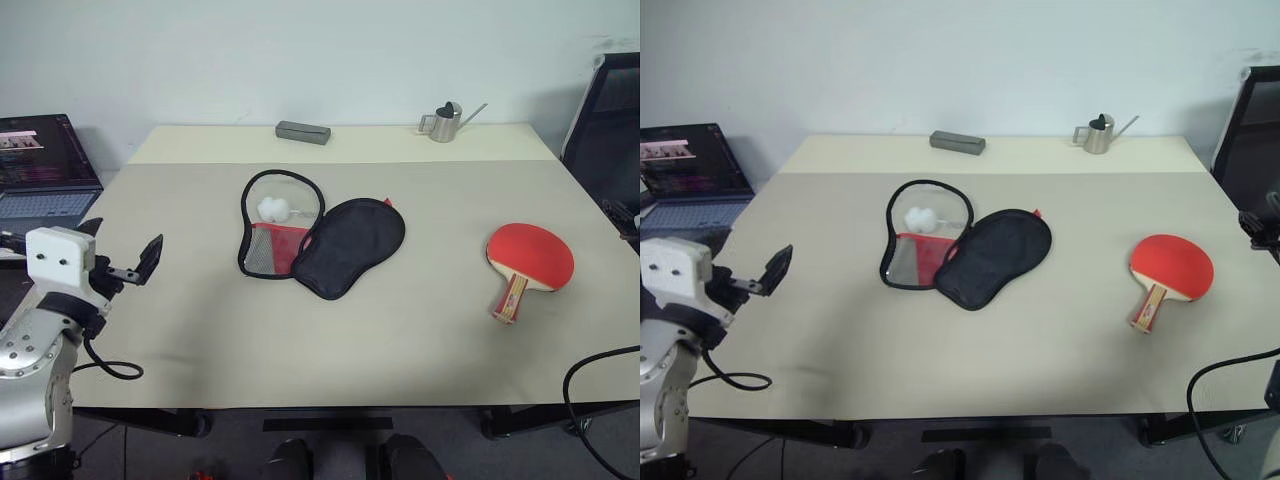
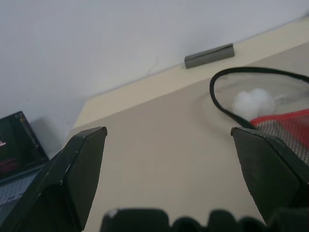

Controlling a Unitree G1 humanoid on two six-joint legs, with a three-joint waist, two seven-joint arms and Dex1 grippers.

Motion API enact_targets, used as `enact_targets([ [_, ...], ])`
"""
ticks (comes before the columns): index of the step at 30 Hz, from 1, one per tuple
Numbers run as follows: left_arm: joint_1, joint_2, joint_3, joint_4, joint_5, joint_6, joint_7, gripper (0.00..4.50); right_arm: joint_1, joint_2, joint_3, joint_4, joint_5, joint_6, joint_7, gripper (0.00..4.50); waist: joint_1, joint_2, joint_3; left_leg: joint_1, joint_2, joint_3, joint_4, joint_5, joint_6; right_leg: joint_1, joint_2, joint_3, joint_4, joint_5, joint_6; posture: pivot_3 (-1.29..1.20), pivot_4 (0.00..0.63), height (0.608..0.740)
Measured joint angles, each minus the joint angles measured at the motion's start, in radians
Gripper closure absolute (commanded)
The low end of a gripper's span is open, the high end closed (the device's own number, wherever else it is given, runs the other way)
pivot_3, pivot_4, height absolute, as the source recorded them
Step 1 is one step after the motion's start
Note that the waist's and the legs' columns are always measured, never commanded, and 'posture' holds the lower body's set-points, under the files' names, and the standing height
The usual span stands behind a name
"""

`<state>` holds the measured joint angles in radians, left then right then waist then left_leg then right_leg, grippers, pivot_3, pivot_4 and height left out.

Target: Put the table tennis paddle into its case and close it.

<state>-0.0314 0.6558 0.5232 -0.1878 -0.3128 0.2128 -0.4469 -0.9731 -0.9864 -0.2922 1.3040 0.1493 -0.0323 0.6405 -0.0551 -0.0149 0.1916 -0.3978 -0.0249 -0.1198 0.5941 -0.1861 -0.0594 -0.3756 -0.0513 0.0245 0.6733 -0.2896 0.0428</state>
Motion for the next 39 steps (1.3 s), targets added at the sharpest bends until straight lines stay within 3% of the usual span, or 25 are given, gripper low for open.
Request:
enact_targets([
  [8,-0.042,-0.008,-0.028,0.040,0.003,-0.006,-0.005,0.00,-0.039,0.000,-0.006,0.000,-0.008,0.026,0.039,0.02,0.002,0.000,0.000,0.001,0.000,0.004,0.000,0.000,0.000,-0.001,0.000,0.005,0.000,0.001,0.002,0.00,0.150,0.740],
  [19,-0.102,-0.008,-0.038,0.121,-0.041,-0.047,-0.091,0.00,-0.041,0.035,0.001,-0.089,0.005,0.092,0.254,0.02,-0.002,0.000,0.000,0.001,0.000,0.014,0.000,0.000,0.000,-0.004,0.001,0.016,0.000,0.004,0.007,0.00,0.150,0.740],
  [30,-0.131,0.038,-0.031,0.160,-0.147,-0.019,-0.237,0.00,0.058,0.147,0.019,-0.404,0.084,0.261,0.387,0.02,0.003,-0.001,0.000,0.000,0.002,0.013,0.001,0.000,0.000,-0.006,0.003,0.016,0.001,0.004,0.007,0.00,0.150,0.740],
  [39,-0.198,0.115,-0.130,0.097,-0.310,0.245,-0.391,0.00,0.170,0.244,0.042,-0.737,0.168,0.473,0.374,0.02,0.000,-0.001,0.000,-0.001,0.003,0.012,0.004,0.000,0.000,-0.008,0.005,0.016,0.005,0.004,0.007,0.00,0.150,0.740],
])
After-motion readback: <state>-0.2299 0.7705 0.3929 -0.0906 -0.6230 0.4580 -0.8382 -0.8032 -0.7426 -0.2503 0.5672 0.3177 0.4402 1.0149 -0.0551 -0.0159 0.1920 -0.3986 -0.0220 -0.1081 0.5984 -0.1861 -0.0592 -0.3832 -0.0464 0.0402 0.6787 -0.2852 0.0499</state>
